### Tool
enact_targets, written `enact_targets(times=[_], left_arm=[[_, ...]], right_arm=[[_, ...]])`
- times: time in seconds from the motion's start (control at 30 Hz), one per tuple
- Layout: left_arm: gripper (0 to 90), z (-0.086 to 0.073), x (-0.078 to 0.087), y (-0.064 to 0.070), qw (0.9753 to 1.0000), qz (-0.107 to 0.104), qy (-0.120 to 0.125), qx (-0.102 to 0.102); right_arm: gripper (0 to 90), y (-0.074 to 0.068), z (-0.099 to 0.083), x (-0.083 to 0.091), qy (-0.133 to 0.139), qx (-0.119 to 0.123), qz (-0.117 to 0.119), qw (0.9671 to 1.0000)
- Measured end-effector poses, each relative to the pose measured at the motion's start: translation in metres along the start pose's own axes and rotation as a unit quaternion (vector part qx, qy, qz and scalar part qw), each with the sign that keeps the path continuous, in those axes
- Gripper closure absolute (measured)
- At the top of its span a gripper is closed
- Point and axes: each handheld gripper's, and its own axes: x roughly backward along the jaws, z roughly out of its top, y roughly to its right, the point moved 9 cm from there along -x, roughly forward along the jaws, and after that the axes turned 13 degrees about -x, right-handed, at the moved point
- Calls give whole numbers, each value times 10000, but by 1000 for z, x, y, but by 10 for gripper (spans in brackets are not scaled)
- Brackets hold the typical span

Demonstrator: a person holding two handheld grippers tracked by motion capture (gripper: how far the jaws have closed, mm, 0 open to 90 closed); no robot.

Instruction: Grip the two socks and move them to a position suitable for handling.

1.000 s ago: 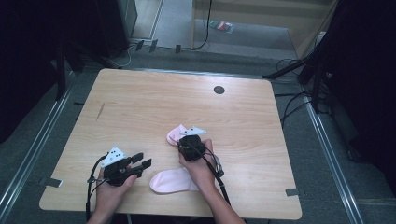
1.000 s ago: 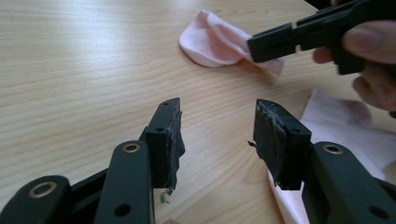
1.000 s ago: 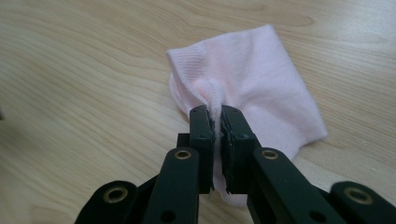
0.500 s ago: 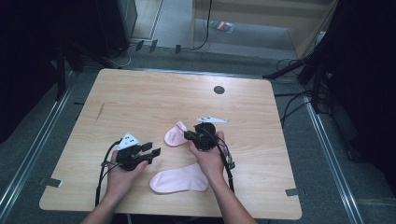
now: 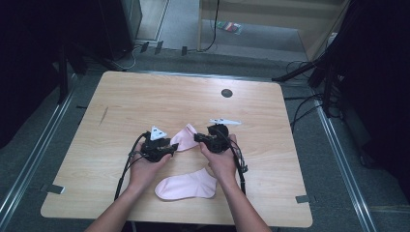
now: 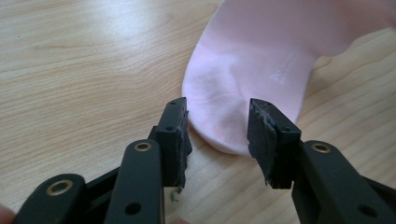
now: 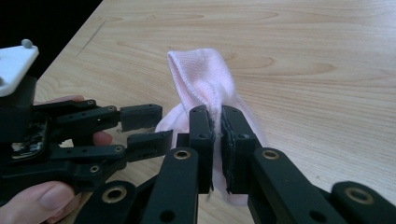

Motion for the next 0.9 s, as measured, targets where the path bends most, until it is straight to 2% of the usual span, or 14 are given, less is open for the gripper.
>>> enact_targets(times=[0.13, 0.17, 0.23, 0.27, 0.33, 0.37, 0.4, 0.53, 0.63, 0.67, 0.77, 0.8, 0.83, 0.9], left_arm=[[679, 1, -1, -2, 9999, 87, -23, -56], [763, 1, -1, -2, 9999, 88, -46, -71], [787, 1, -1, -2, 9999, 87, -65, -102], [843, 1, -1, -1, 9999, 45, -46, -90], [896, -1, 1, -3, 9998, 92, -66, -150], [899, -1, 1, -3, 9998, 92, -66, -150], [899, -2, 3, -4, 9999, 4, -82, -108], [900, -3, 11, -9, 9998, -97, -39, -148], [900, -4, 16, -9, 9995, -207, -34, -252], [900, -5, 17, -7, 9991, -308, -47, -277], [900, -9, 15, -7, 9985, -318, -143, -434], [900, -10, 14, -8, 9985, -280, -149, -441], [900, -11, 15, -9, 9986, -262, -135, -434], [900, -9, 15, -11, 9990, -289, 1, -352]], right_arm=[[848, 8, 6, 5, 82, -47, -2, 10000], [847, 13, 11, 8, 127, -155, 24, 9998], [847, 15, 13, 9, 149, -165, 32, 9997], [846, 18, 15, 11, 178, -193, 33, 9997], [843, 30, 23, 16, 323, -334, -60, 9989], [843, 30, 23, 16, 323, -334, -60, 9989], [843, 34, 24, 18, 343, -392, -82, 9986], [844, 53, 27, 21, 397, -590, -175, 9973], [844, 63, 23, 19, 296, -660, -211, 9972], [844, 66, 21, 18, 266, -719, -194, 9969], [827, 75, 14, 14, 202, -863, -203, 9959], [822, 78, 13, 14, 215, -882, -263, 9955], [796, 85, 14, 15, 349, -872, -500, 9943], [776, 93, 14, 17, 455, -1023, -551, 9922]])
